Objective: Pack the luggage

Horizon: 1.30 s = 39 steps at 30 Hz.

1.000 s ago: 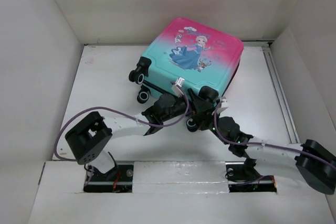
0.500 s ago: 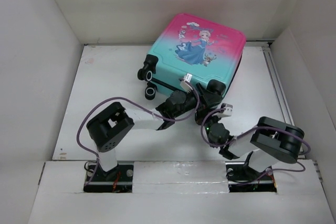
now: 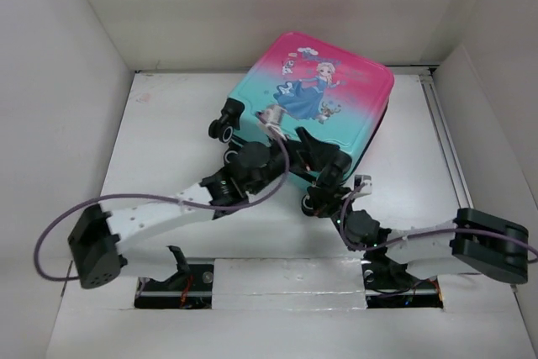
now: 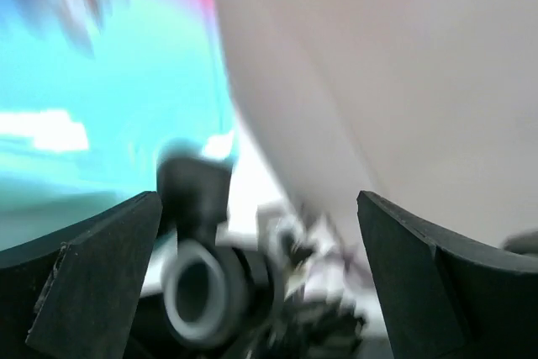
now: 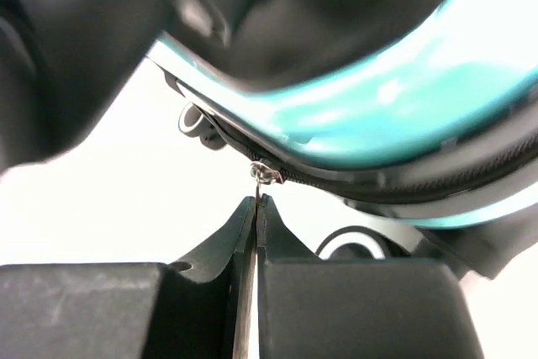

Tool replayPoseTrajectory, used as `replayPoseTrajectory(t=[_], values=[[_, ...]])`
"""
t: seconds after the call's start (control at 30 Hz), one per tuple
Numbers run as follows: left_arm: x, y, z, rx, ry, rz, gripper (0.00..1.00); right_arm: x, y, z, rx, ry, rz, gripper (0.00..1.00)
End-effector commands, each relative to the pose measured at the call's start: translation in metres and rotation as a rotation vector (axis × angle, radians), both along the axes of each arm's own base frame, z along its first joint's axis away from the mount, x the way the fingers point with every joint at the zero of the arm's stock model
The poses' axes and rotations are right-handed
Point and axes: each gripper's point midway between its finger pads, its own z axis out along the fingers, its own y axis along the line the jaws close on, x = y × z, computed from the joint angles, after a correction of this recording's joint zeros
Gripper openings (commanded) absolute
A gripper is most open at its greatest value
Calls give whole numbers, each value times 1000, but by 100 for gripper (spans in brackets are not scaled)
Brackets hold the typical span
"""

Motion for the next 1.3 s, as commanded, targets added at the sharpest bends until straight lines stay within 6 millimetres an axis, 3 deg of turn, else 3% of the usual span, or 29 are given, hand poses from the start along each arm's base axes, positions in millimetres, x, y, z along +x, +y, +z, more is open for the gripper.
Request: replayPoseTrajectory(t=[0.0,0.03,0.1,0.23,0.27,0.3,0.37,0.4,0.5,0.63,0.77,0.8,0.83,0.87,1.03,1.1,1.27], values=[[45,83,89,-19,-268,352,100,-26,30,73,239,-76,179,0],[48,87,88,-7,-274,378,100,-25,27,73,230,-79,169,0],[54,122,77,60,-239,502,100,-23,25,67,194,-68,176,0],[76,208,25,197,-97,797,100,-24,25,65,169,-62,216,0],[83,225,-5,235,-49,830,100,-22,23,65,166,-62,215,0],[99,260,-15,189,6,926,100,-24,25,65,165,-62,227,0],[104,280,-53,175,92,937,96,-19,23,60,146,-55,230,0],[113,310,-58,148,119,1009,96,-19,24,60,145,-57,240,0],[108,342,-87,169,192,1092,96,-19,25,62,134,-55,276,0],[113,337,-86,151,135,1060,98,-18,27,66,112,-81,299,0],[123,311,-84,102,108,936,100,-22,31,68,101,-87,339,0],[125,304,-74,50,88,908,100,-24,32,68,101,-88,352,0],[122,297,-81,27,86,873,100,-21,31,68,101,-89,343,0],[124,290,-66,-54,44,838,100,-23,32,60,86,-77,354,0],[117,261,-45,-116,-59,665,100,-25,36,59,86,-77,377,0],[117,259,-39,-115,-72,654,100,-24,37,52,71,-64,377,0],[122,258,-49,-30,-67,647,98,-23,43,54,63,-69,390,0]])
